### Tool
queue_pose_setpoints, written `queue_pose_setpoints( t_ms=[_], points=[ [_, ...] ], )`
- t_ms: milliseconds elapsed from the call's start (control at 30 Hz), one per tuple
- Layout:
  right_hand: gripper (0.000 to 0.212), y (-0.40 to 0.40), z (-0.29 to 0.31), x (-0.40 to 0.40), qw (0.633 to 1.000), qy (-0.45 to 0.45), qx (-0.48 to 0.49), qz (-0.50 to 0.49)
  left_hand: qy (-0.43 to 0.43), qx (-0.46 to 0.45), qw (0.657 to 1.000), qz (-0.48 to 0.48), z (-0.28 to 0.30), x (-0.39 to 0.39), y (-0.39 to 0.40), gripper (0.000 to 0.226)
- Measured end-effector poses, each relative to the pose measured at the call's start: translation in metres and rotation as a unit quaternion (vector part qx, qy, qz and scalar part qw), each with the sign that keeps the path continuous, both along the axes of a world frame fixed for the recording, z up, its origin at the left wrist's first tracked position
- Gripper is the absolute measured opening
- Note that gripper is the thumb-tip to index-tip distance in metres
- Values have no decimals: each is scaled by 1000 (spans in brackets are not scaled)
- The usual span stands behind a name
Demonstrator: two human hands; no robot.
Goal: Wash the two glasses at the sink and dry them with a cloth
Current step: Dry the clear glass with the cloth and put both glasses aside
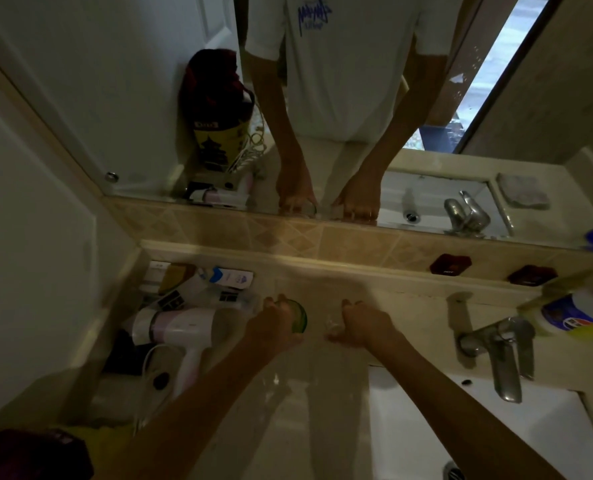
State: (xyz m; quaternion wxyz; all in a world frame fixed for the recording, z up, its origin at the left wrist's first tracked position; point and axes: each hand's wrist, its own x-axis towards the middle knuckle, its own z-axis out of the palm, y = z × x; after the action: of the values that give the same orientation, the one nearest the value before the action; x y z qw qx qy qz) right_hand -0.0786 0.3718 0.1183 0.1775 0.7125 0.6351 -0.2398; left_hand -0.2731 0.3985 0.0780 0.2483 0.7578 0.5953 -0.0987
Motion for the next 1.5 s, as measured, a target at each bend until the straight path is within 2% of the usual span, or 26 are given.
queue_pose_setpoints(
  t_ms=[100, 167, 233, 300, 367, 467, 533, 600, 667, 767, 833, 900, 1000, 1067, 1133, 1233, 1367, 1400, 1500],
  points=[
    [120, 0, 1, 8, 996, 19, -20, 88, 59, 11, 988, -144, 9, -9, 13, 118],
    [114, -2, 3, 12, 983, 32, -23, 179, 50, 19, 970, -239, 15, -13, 21, 106],
    [98, -4, -1, 14, 975, 41, -12, 217, 28, 24, 957, -289, 17, -15, 25, 94],
    [86, -7, -5, 13, 979, 48, 16, 196, 29, 36, 955, -292, 16, -17, 25, 91],
    [86, -7, -8, 11, 988, 45, 32, 147, 33, 40, 966, -254, 12, -17, 22, 91],
    [91, -5, -11, 11, 996, 31, 37, 77, 19, 24, 994, -109, 6, -10, 13, 91],
    [90, -6, -12, 9, 997, 17, 56, 44, 13, 42, 999, -16, 3, -3, 4, 89],
    [93, -8, -12, 9, 997, 12, 66, 26, 10, 55, 998, 27, 1, 1, -1, 90],
    [106, -8, -12, 13, 997, 20, 47, 55, 16, 37, 999, 1, 2, -1, 1, 100],
    [111, -7, -8, 19, 987, 42, 23, 153, 35, 3, 987, -155, 13, -6, 13, 116],
    [100, -7, -9, 21, 982, 55, 24, 179, 42, 2, 969, -243, 19, -9, 18, 108],
    [93, -8, -11, 21, 984, 62, 38, 163, 35, 16, 964, -264, 20, -10, 18, 95],
    [93, -10, -18, 21, 990, 67, 73, 102, 1, 26, 981, -192, 14, -9, 13, 93],
    [102, -15, -25, 22, 990, 95, 86, 52, -43, 19, 993, -108, 6, -6, 5, 103],
    [118, -23, -32, 24, 982, 167, 90, -15, -115, -12, 993, -26, -2, -8, -4, 120],
    [127, -38, -49, 23, 938, 287, 128, -145, -241, -35, 968, 66, -19, -16, -19, 131],
    [111, -56, -65, 15, 844, 414, 194, -279, -309, -28, 935, 173, -32, -16, -41, 113],
    [104, -58, -66, 14, 829, 428, 206, -295, -317, -22, 929, 190, -32, -14, -43, 109],
    [93, -62, -67, 14, 816, 431, 227, -312, -345, -25, 913, 216, -31, -11, -46, 105]
  ],
)
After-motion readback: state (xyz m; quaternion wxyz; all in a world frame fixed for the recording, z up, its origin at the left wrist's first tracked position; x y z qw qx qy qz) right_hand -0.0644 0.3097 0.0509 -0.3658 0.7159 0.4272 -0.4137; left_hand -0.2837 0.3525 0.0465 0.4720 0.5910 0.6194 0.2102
